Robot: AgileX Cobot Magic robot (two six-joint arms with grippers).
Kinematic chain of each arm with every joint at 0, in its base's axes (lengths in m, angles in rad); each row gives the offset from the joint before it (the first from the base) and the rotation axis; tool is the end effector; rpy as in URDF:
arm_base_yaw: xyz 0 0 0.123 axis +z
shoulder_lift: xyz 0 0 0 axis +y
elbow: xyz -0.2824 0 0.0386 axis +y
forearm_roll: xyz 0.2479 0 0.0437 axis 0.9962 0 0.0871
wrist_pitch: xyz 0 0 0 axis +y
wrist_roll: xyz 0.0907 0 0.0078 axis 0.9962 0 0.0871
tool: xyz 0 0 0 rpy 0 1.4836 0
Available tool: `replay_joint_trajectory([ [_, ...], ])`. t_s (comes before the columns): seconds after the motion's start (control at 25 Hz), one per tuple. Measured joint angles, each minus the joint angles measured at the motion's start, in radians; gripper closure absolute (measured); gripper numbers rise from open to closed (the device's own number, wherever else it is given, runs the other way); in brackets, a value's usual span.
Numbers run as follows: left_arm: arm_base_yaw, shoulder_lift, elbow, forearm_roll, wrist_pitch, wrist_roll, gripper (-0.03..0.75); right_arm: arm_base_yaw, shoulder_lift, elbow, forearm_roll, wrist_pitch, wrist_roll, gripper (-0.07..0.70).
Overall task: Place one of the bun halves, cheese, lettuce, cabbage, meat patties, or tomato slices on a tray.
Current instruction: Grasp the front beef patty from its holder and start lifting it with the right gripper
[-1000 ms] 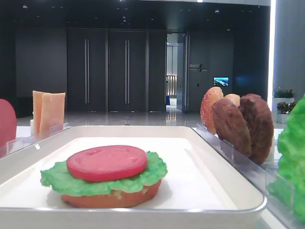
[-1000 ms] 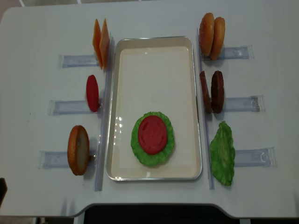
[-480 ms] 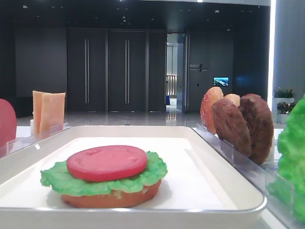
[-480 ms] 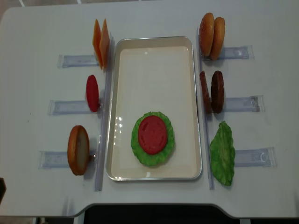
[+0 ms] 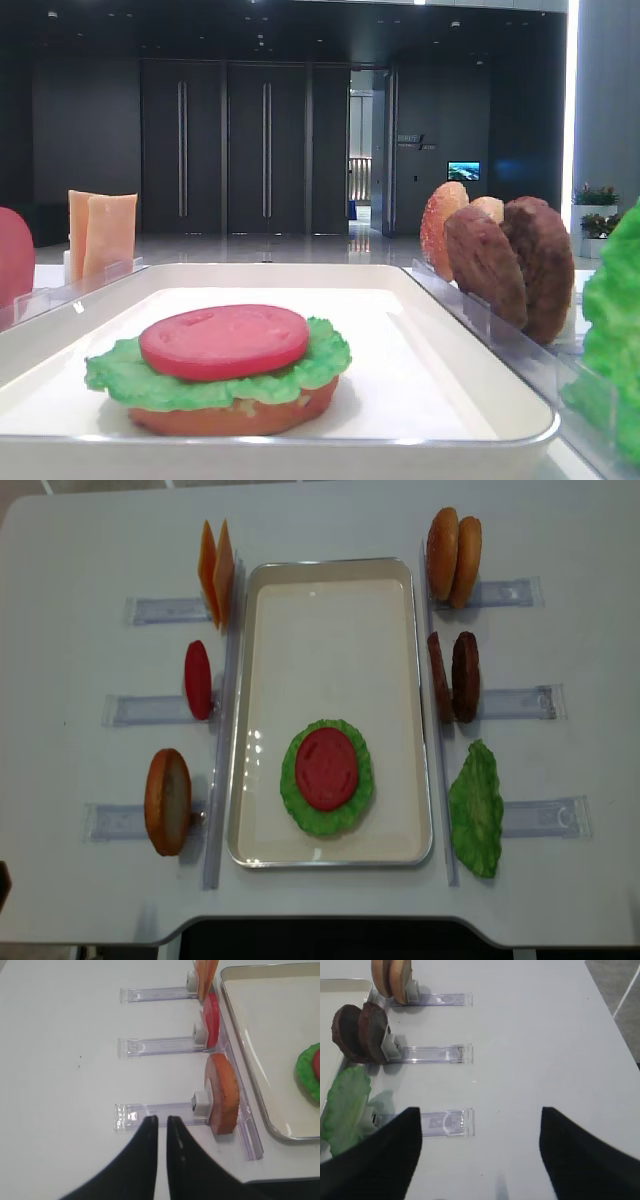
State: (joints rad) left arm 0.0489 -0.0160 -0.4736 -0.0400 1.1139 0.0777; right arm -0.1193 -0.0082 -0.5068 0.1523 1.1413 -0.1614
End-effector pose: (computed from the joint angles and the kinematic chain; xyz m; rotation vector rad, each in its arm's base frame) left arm -0.0065 -0.0036 0.2656 0.0332 2.1071 0.0275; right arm -0.0094 0.0138 0.2734 -0.0601 2.0990 0.0151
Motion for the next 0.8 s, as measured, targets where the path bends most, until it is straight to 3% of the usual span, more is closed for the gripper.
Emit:
replay_joint_trajectory([
  [0.28,0.000,0.000,0.000,0.000,0.000,0.000,0.711,0.000,0.000,0.000,0.038,0.000,0.000,0.155],
  [0.8,0.000,0.000,0.000,0.000,0.000,0.000,0.716,0.000,0.000,0.000,0.076,-0.008,0.002,0.167],
])
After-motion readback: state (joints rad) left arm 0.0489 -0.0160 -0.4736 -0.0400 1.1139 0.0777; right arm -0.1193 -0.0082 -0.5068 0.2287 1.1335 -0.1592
